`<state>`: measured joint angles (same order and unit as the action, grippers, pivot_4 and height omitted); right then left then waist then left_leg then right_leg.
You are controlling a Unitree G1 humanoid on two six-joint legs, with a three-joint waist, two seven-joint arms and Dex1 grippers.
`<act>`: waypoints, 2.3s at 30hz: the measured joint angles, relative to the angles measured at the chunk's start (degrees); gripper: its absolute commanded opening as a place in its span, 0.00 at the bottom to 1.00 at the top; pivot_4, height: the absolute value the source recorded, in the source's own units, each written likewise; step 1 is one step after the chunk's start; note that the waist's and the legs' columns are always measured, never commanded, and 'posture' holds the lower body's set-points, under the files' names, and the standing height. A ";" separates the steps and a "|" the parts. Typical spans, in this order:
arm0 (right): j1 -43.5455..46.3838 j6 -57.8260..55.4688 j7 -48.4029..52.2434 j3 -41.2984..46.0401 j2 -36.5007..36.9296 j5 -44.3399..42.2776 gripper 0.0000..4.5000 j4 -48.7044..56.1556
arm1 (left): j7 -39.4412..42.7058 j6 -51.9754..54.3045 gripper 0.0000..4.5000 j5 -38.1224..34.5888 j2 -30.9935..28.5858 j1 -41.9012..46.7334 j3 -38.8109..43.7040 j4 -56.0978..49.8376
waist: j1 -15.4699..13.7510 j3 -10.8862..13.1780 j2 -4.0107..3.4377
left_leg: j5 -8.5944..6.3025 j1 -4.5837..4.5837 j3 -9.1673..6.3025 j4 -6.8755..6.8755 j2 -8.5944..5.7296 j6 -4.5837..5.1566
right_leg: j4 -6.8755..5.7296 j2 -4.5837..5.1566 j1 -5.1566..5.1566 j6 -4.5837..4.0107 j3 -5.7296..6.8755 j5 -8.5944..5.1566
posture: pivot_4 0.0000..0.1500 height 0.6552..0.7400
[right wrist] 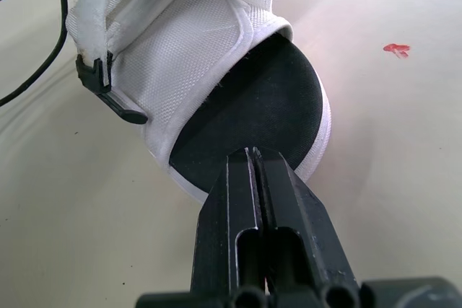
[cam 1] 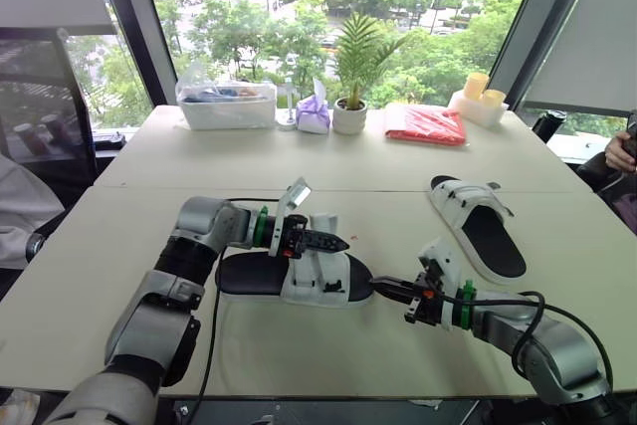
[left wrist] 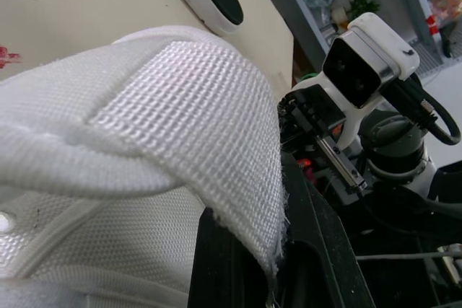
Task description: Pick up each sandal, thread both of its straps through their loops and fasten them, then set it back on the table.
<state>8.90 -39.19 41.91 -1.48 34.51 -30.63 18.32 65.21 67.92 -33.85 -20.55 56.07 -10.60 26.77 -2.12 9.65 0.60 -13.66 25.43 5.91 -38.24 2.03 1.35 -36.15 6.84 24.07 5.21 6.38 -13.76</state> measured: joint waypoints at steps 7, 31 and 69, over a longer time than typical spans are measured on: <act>-0.59 0.00 -0.29 -0.02 -0.45 0.02 0.00 0.64 | 0.10 -0.45 0.01 0.38 1.37 3.69 0.87 4.51 | 0.06 0.00 0.00 | -0.01 0.00 0.00 0.00 0.00 0.02 | 0.00 0.00 0.01 0.00 0.00 0.00 | 1.00 1.00; -0.67 0.15 -0.72 -0.02 -0.94 0.12 0.00 0.63 | 1.37 -1.37 0.01 2.77 0.56 -0.17 -2.46 -0.46 | 0.04 0.00 -0.01 | -0.01 0.00 0.00 0.00 0.00 0.01 | -0.02 0.00 0.01 0.00 0.00 0.00 | 1.00 1.00; -0.78 -1.69 0.81 -0.25 -1.94 -2.18 0.00 1.67 | 7.28 -17.42 0.01 12.94 -3.76 -7.84 -12.14 -18.58 | -0.04 -0.03 -0.04 | -0.02 -0.02 -0.02 -0.04 0.01 0.04 | -0.05 0.00 -0.01 -0.01 -0.01 0.00 | 1.00 1.00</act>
<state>8.12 -40.88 42.73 -1.73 32.56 -32.82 19.99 72.49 50.50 -20.91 -24.32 48.23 -22.73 8.19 -2.16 9.62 0.56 -13.68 25.41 5.89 -38.28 2.04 1.39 -36.20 6.84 24.06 5.21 6.38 -13.76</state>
